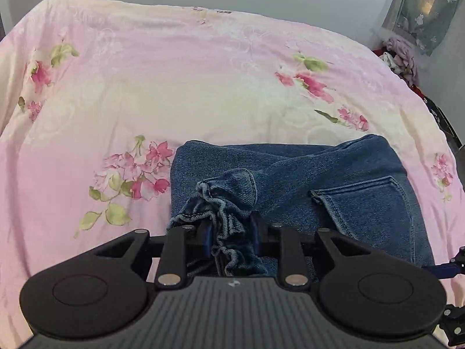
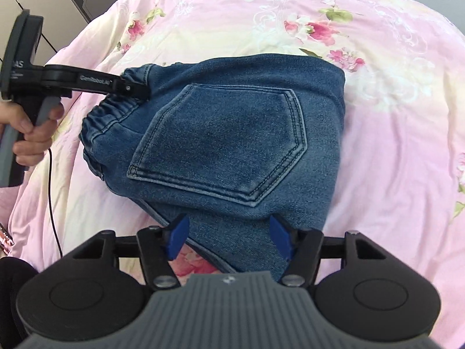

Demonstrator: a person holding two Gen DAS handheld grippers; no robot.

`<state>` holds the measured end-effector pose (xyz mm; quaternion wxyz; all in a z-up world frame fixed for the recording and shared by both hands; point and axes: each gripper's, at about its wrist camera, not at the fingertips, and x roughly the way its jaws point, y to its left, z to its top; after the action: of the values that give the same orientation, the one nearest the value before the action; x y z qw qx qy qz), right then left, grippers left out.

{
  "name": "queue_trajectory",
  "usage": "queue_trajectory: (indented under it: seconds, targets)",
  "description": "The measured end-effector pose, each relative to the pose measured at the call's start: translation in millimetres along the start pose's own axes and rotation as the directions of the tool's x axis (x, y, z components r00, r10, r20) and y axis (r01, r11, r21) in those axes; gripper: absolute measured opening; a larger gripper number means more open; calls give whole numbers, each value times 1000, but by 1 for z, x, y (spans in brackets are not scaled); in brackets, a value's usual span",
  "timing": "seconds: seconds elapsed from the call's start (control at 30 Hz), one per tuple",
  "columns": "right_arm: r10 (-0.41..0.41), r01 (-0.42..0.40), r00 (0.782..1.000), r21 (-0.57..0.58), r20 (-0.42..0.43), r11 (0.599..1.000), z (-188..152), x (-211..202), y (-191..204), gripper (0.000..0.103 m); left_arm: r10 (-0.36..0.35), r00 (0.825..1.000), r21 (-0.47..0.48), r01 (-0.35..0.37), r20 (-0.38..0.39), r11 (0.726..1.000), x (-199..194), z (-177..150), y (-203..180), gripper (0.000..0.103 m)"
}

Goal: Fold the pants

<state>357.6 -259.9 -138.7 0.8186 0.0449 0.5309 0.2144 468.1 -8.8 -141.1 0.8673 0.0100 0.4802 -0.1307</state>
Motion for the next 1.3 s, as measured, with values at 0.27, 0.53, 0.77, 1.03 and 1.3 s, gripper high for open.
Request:
queue_trajectory:
  seconds: [0.27,0.53,0.77,1.03,1.3]
  targets:
    - [-87,88,996,-60,12,994,-10,27,26,67,41,999,3,-41,-35,999,5,6,-4,43]
    - [-165,165,973,10,159,986,-25,-36,40,76,93,986,158,-114,135,981,-92,-7,-28,71]
    - [-202,193,925,60,322,979,-55,-89,59,86,92,958,176,-144,270,974,-160,-48,-50,84]
    - [-171,83,946,307,274,948,-59,-53,-25,90,-6,978,-174,43,207,984,-104,-75,25,93]
    - [-99,-10,966,414,240,910,-33,-7,-71,89,-44,985,-329,98,168,939,-45,-80,60,103]
